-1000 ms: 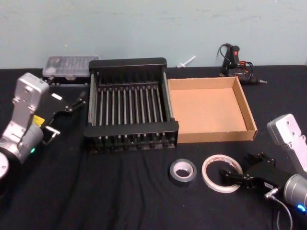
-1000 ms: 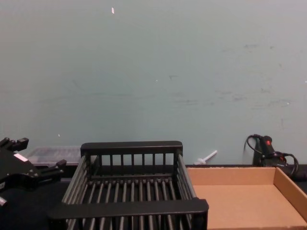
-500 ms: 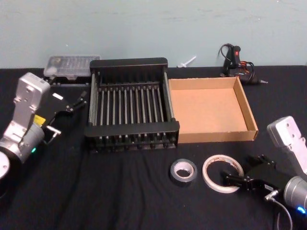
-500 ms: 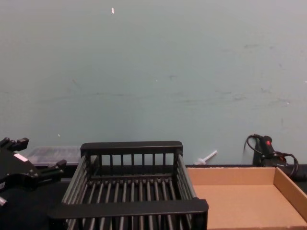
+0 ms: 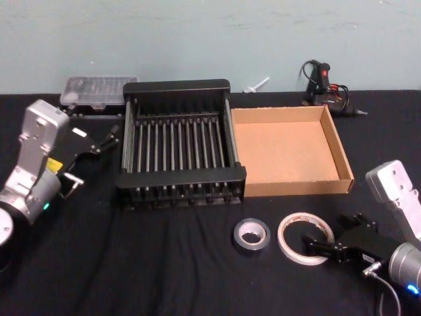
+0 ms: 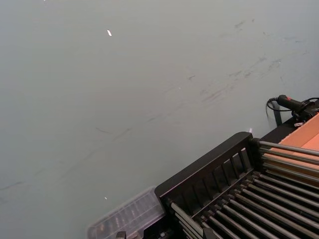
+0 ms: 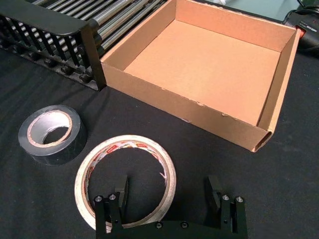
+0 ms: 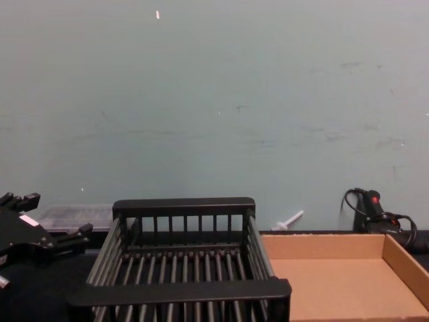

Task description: Pick up the white tape and place it into the black box , Pick up the silver tape and place it into the brown box.

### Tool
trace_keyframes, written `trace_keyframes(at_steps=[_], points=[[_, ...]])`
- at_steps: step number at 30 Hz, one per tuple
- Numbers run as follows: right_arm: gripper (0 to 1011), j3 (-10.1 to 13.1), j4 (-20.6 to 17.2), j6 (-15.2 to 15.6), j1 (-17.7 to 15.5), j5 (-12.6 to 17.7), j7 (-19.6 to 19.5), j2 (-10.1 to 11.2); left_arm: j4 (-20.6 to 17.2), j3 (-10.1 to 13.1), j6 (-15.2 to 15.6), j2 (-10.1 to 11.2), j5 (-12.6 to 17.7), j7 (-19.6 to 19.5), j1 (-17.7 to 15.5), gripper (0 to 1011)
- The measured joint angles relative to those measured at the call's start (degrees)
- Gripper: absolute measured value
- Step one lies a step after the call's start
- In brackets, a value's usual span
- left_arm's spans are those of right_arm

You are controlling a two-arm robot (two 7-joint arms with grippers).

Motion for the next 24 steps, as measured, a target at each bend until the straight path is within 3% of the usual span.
trace_keyframes(at_steps=[5,24], points=[[961,-0.01,-0.01,-0.01,0.01,0.02,-0.02,0.02,0.00,0.00,0.00,0.00,0.00,0.00,0.00,1001],[383,-0.10,-0.01,-0.10,0.01,0.17,-0.06,0.08,0.00,0.00,0.00,0.00,0.00,0.00,0.00,1001]])
